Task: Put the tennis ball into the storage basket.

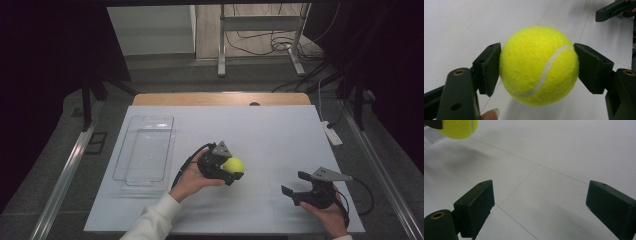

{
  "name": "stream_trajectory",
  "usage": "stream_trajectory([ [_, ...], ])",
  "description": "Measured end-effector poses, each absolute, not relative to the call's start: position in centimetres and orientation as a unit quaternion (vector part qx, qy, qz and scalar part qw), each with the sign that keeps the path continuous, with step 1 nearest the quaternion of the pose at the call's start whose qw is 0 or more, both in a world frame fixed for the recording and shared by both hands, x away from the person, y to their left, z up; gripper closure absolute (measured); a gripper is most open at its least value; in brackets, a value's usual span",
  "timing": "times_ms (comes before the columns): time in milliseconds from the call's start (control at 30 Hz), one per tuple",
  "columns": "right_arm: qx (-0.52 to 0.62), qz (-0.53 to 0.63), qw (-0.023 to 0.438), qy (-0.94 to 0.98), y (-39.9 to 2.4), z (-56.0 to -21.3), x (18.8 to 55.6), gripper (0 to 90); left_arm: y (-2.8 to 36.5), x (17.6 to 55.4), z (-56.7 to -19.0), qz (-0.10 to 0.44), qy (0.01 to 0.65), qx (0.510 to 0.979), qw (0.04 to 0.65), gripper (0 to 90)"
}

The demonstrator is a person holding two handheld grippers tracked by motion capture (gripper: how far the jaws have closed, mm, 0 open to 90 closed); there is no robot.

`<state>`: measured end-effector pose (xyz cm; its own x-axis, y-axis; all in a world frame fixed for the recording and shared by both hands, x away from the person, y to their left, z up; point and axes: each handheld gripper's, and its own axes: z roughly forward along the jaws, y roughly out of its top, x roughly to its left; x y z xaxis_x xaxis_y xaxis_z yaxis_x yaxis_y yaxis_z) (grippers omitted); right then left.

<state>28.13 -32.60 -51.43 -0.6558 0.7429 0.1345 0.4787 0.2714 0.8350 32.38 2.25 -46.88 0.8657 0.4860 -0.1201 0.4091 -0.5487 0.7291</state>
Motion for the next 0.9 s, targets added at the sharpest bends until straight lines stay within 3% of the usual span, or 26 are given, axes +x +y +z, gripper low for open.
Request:
stream_trajectory([
  [900, 0.387, 0.464, 0.140, 0.785, -32.2, -51.4, 28.1, 8.2, 4.1, 32.4, -45.9, 0.060, 0.269, 0.867, 0.415, 26.8],
])
